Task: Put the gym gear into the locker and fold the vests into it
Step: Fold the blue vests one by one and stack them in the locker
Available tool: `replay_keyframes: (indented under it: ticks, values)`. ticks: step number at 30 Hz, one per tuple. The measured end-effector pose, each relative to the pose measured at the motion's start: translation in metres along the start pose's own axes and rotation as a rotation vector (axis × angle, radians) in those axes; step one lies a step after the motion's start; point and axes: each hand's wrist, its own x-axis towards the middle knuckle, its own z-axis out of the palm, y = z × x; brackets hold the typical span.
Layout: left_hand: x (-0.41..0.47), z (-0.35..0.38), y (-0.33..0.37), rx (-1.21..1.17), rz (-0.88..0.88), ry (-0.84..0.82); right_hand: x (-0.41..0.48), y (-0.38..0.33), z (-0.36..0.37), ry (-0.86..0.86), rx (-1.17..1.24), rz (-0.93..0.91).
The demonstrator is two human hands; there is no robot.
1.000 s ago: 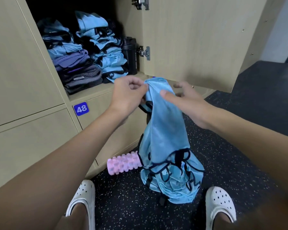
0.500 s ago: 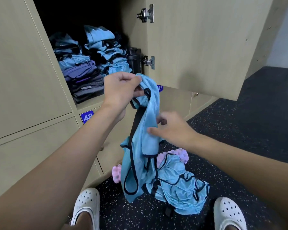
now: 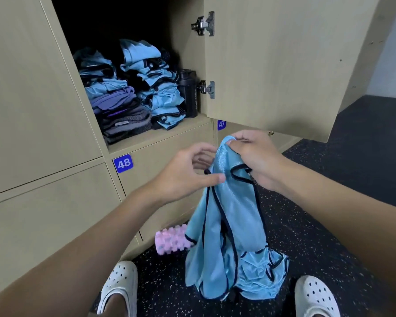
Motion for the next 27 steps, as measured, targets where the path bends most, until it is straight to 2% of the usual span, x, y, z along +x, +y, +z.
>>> replay_keyframes:
  ticks: [4, 7, 11, 13, 15, 17, 21, 23, 27]
  values:
    - [0.003, 0.015, -0.005, 0.051, -0.001, 0.126, -0.003, 0.001, -0.003, -0.008, 0.046, 0.034]
    - [0.009, 0.017, -0.002, 0.048, -0.017, 0.238, 0.002, 0.001, -0.014, 0.068, 0.051, 0.04]
    - [0.014, 0.007, 0.018, -0.001, -0.014, 0.365, 0.004, 0.007, -0.029, 0.192, -0.106, 0.034]
    - [0.018, 0.0, 0.026, 0.032, 0.023, 0.41, -0.003, 0.005, -0.029, 0.212, -0.149, -0.054]
    - [0.021, -0.004, 0.032, 0.108, 0.064, 0.443, -0.014, -0.001, -0.027, 0.17, -0.175, -0.192]
    - [0.023, -0.005, 0.035, 0.159, 0.083, 0.469, -0.027, -0.008, -0.023, 0.046, -0.21, -0.285]
    - [0.024, -0.004, 0.046, 0.11, 0.073, 0.468, -0.04, -0.002, -0.005, -0.17, -0.319, -0.328]
    - [0.024, -0.005, 0.049, 0.042, 0.067, 0.477, -0.035, 0.005, 0.002, -0.173, -0.346, -0.317]
    - [0.024, -0.014, 0.042, 0.002, 0.051, 0.488, -0.021, 0.012, -0.001, -0.071, -0.466, -0.347]
